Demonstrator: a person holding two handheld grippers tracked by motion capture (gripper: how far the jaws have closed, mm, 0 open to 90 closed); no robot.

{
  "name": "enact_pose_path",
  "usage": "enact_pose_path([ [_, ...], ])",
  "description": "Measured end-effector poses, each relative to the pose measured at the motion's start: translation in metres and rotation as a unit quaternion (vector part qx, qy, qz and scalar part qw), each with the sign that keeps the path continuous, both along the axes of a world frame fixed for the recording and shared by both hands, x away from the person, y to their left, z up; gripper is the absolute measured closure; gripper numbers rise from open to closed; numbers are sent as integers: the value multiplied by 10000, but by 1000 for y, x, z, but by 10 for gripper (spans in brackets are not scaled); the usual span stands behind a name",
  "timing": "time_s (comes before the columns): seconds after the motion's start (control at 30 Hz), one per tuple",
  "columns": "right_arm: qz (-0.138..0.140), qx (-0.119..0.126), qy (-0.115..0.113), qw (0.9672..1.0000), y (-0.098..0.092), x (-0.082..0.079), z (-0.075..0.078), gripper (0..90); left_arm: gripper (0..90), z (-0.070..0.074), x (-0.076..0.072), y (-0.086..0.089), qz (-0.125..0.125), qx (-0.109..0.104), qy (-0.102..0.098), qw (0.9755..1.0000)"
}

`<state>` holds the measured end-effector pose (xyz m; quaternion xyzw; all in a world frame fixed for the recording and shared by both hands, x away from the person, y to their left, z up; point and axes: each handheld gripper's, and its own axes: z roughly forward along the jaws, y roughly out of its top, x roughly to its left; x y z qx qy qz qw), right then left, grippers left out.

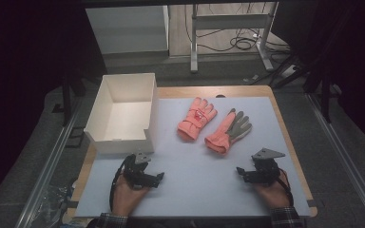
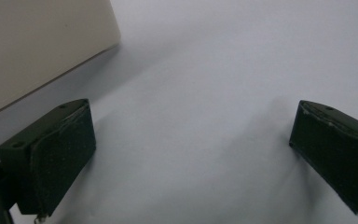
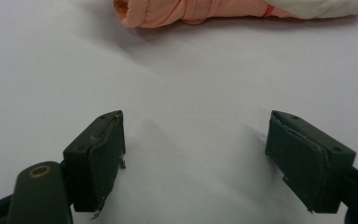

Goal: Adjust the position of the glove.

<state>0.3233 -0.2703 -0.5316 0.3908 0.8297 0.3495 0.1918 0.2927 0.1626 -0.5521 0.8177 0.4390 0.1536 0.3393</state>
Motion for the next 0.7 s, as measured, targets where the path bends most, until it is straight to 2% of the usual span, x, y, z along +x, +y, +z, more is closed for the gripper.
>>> enact_pose_path([
  [0.57,6,-8,19,10000,0,0,1,207,5,0,0,0,11,-7,-11,10000],
  [0.7,-63,26,8,10000,-1,1,2,268,6,0,0,0,15,-4,-15,10000],
])
